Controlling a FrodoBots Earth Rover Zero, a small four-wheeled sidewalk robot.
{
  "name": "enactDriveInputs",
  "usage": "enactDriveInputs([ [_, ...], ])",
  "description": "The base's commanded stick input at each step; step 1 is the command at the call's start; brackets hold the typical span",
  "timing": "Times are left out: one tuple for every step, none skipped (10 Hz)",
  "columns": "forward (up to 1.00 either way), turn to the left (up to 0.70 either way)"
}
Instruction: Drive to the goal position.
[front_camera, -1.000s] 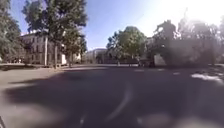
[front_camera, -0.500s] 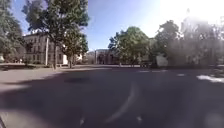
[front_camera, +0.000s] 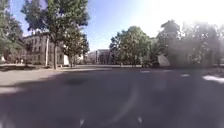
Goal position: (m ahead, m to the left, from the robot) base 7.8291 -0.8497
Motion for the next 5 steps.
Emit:
enactDriveInputs([
  [0.7,0.07],
  [0.7,0.02],
  [0.7,0.0],
  [0.7,0.0],
  [0.7,0.0],
])
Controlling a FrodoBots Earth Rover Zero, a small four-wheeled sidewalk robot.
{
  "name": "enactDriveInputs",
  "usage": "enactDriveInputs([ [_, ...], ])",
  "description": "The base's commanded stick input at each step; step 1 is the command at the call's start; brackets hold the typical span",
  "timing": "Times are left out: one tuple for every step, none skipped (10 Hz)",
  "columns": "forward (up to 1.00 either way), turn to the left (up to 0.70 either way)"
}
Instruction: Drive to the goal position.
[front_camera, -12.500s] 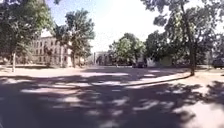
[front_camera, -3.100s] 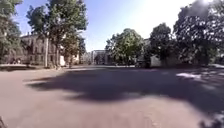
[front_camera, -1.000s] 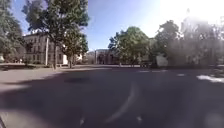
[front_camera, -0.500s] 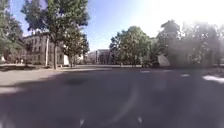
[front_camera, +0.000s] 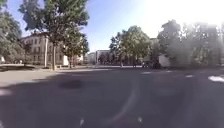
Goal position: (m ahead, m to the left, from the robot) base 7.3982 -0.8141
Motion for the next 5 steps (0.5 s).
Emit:
enactDriveInputs([
  [0.7,0.0],
  [0.7,0.0],
  [0.7,0.0],
  [0.7,0.0],
  [0.7,0.0],
])
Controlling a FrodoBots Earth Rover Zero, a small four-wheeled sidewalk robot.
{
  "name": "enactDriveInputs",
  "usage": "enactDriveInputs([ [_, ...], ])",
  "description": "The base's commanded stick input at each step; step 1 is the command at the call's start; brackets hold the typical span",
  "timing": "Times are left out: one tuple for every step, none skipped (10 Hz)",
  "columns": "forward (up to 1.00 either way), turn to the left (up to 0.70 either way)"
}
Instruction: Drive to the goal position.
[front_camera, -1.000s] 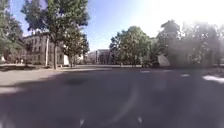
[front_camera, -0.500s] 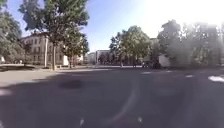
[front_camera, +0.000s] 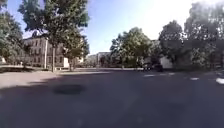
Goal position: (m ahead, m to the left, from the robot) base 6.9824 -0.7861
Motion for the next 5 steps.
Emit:
enactDriveInputs([
  [0.7,0.0],
  [0.7,0.0],
  [0.7,0.0],
  [0.7,0.0],
  [0.7,0.0],
])
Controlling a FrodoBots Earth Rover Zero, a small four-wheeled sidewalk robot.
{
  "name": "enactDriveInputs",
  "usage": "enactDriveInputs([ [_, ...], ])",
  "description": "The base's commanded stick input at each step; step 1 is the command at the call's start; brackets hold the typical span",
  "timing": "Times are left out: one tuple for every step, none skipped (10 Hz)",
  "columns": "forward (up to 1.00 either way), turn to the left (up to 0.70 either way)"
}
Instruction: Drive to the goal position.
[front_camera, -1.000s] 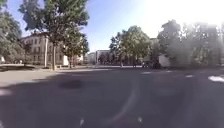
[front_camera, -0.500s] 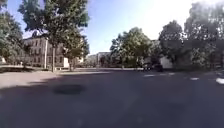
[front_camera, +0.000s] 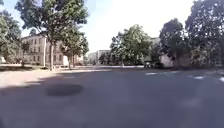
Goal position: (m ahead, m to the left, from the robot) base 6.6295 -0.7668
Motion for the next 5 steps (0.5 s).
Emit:
enactDriveInputs([
  [0.7,0.0],
  [0.7,0.0],
  [0.7,0.0],
  [0.7,0.0],
  [0.7,0.0],
])
